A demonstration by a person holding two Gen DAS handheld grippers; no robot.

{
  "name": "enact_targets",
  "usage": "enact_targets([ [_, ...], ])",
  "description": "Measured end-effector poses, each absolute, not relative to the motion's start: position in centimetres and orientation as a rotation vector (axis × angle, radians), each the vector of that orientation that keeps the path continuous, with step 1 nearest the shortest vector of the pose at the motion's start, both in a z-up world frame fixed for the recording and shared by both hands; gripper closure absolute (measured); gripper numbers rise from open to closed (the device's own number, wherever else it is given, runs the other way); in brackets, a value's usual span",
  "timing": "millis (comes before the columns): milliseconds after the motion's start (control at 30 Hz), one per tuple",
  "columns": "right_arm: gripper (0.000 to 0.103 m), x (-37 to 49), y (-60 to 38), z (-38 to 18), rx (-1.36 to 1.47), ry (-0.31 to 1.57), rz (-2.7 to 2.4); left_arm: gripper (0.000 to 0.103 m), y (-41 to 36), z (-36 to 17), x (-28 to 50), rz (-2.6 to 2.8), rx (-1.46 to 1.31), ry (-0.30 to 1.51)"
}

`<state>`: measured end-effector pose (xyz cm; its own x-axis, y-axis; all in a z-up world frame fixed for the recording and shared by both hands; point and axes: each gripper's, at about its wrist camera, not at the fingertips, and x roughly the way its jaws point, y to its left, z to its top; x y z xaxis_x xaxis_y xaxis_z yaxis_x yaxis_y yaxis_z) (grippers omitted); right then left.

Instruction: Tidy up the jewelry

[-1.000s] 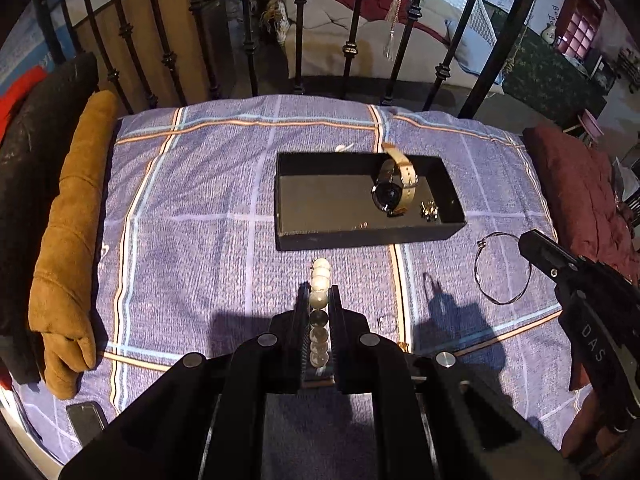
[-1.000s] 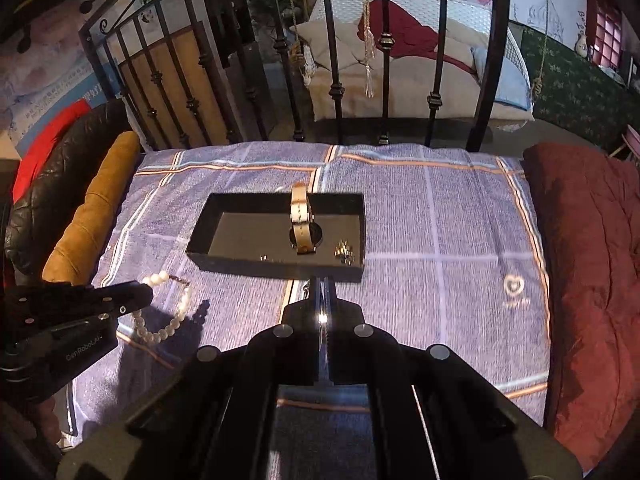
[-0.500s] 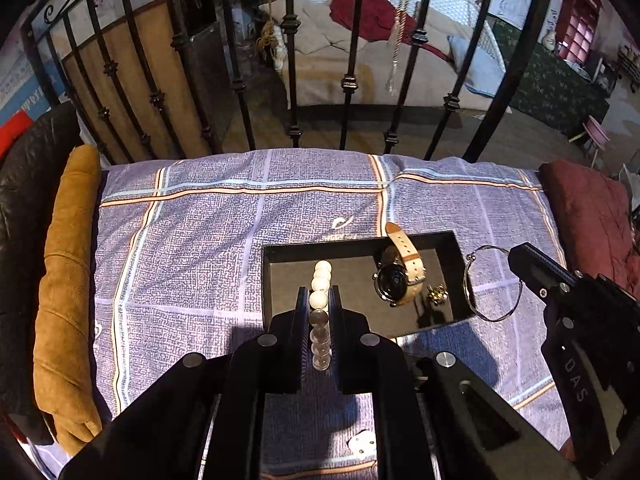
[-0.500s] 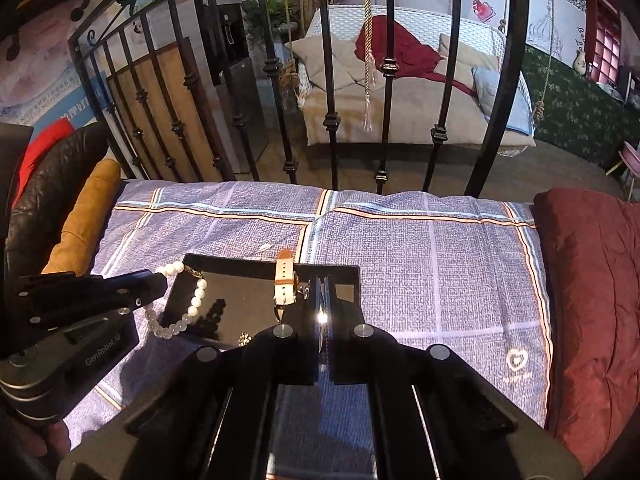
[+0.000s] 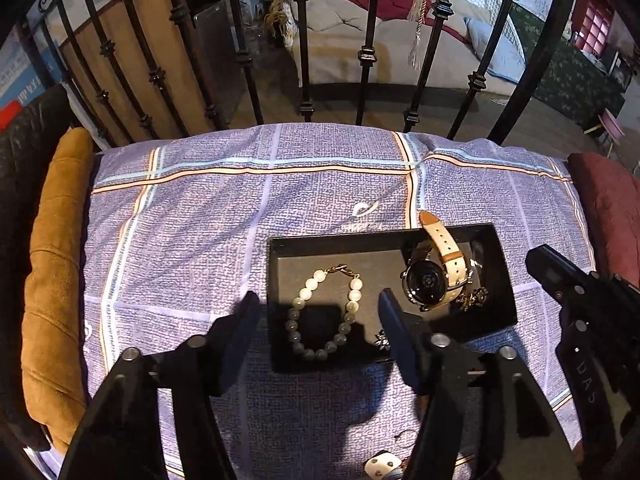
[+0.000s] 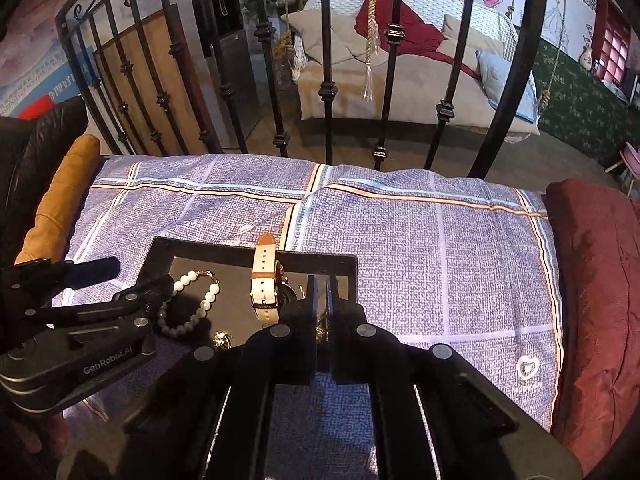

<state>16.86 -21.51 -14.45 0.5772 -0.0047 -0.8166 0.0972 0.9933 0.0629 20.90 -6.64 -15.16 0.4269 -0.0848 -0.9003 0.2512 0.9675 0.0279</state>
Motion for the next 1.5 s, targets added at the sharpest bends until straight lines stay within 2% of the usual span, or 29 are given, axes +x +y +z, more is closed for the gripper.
enact_targets([
  [33, 0.090, 16.5, -21.7, -14.4, 0.112, 0.957, -0.062, 0.035, -6.4, -15.0, 20.6, -0.205, 0.172, 1.102],
  [100, 0.067, 15.6, -21.9, -14.3, 0.127, 0.961, -0.069, 0.030, -5.7, -14.7, 19.9, -0.196, 0.176, 1.093],
  [133, 0.051, 14.9, -22.1, -14.3, 0.142, 0.959, -0.073, 0.027, -5.3, -14.6, 19.5, -0.192, 0.174, 1.093],
  [367, 0.050, 8.4, -21.1, -15.0, 0.206, 0.979, -0.041, 0.027, -2.1, -16.7, 15.1, -0.201, 0.148, 1.159],
  [633, 0.052, 3.5, -17.4, -17.8, 0.196, 1.077, 0.016, 0.027, -2.3, -20.1, 10.9, -0.243, 0.179, 1.252],
  [1000, 0.052, 2.4, -15.6, -19.2, 0.196, 1.111, 0.028, 0.027, -3.6, -20.6, 9.9, -0.304, 0.184, 1.239],
  [1233, 0.052, 2.3, -15.1, -21.4, 0.198, 1.159, 0.035, 0.025, -4.7, -23.0, 9.9, -0.323, 0.245, 1.287],
  [1500, 0.053, 2.3, -14.5, -22.5, 0.154, 1.193, 0.026, 0.026, -1.5, -22.7, 7.7, -0.222, 0.185, 1.354],
])
